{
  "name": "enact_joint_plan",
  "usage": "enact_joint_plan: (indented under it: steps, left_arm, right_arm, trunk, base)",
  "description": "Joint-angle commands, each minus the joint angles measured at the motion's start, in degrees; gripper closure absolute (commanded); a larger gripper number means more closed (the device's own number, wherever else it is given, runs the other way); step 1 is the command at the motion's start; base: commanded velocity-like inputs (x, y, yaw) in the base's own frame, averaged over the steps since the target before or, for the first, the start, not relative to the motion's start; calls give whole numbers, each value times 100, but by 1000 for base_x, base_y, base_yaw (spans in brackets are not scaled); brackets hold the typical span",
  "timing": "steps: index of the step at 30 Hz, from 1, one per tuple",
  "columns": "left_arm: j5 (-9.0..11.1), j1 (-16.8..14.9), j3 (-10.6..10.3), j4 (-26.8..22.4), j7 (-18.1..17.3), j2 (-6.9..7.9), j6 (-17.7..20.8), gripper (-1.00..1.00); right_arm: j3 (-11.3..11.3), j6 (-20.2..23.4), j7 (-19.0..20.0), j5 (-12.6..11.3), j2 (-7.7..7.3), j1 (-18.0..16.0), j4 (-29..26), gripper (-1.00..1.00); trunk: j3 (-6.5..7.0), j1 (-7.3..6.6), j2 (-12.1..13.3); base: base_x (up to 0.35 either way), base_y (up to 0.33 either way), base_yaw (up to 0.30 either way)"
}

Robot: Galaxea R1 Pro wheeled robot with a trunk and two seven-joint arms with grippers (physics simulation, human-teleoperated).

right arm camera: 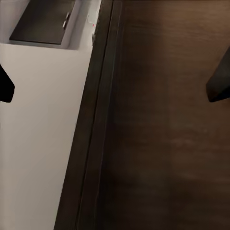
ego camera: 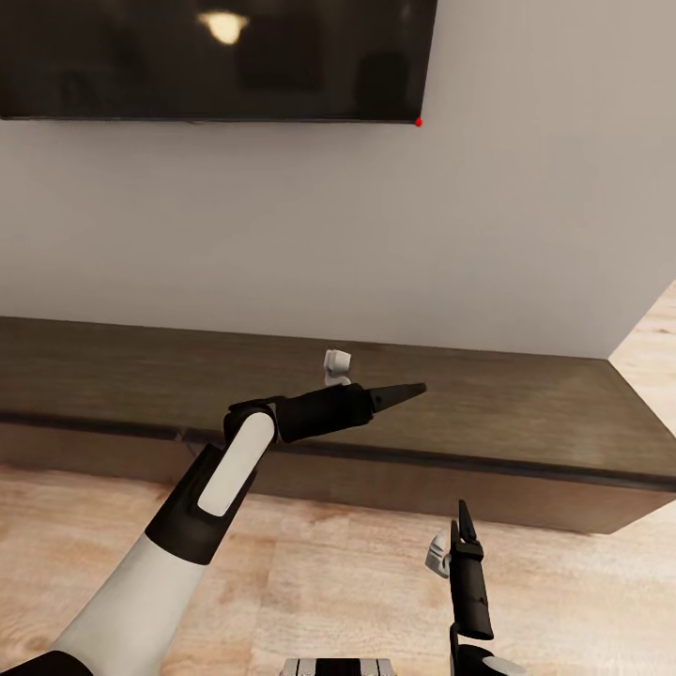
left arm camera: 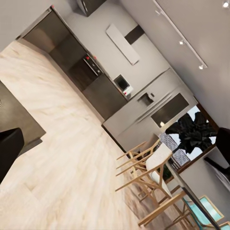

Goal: Place each of the two pumpkins and all three candles from the living room inside a cabinet in the living room (use any cabinet), then make sure every cabinet is closed, and position the cauldron so it is next to a table in the living room.

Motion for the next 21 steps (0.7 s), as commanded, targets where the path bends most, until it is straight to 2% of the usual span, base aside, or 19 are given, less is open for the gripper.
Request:
enact_joint_plan:
  steps: [1,12,21]
  left_arm:
    - [0,0,0,0,-1,0,1,-100]
    - [0,0,0,6,2,0,1,-100]
    - [-3,0,0,6,1,0,-2,-100]
  right_arm:
    - [-2,0,-10,-1,0,0,-1,-100]
    - [-10,0,-31,-10,0,0,-10,-100]
    - [21,0,-222,-1,0,0,-11,-100]
  trunk:
    - [-18,22,-42]
    - [-216,264,-483]
    - [-216,264,-483]
  base:
    - [0,0,0]
    - [0,0,0]
    - [0,0,0]
